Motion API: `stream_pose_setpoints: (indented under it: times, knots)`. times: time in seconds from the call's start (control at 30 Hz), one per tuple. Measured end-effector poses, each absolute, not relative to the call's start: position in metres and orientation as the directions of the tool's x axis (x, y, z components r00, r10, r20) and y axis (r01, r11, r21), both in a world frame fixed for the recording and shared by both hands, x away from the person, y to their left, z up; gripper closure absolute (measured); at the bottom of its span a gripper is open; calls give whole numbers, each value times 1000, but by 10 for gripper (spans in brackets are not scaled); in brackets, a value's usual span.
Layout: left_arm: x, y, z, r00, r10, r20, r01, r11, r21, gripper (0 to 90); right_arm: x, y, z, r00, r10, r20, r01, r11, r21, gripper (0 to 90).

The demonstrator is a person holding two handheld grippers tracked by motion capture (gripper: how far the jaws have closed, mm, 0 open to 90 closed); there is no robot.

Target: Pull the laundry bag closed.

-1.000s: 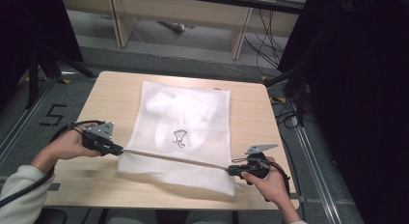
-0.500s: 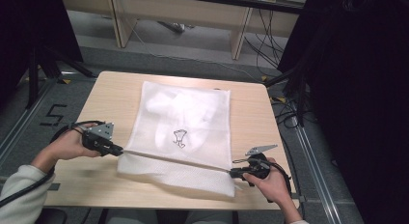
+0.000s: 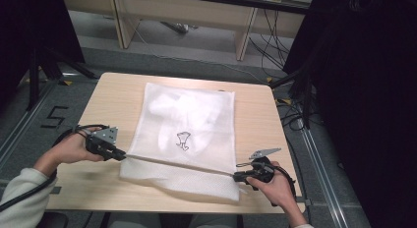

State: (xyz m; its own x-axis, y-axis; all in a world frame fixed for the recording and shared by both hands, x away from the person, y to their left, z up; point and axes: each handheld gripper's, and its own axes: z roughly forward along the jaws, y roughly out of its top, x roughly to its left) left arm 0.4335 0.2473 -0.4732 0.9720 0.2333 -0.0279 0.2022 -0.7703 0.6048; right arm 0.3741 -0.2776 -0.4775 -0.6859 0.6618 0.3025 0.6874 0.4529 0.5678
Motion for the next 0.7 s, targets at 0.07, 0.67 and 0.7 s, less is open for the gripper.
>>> stream_pose_setpoints:
  times: [0.07, 0.67, 0.7]
  knots:
    - [434, 247, -473, 972, 235, -23, 201, -770, 606, 817, 374, -277, -478, -698, 659, 281, 673, 468, 573, 787]
    - [427, 248, -465, 949, 316, -13, 226, -647, 728, 401, 375, -306, -466, -547, 782, 298, 660, 185, 728, 490]
    - [427, 248, -465, 949, 316, -13, 226, -647, 728, 375, 375, -306, -466, -547, 782, 298, 660, 185, 728, 490]
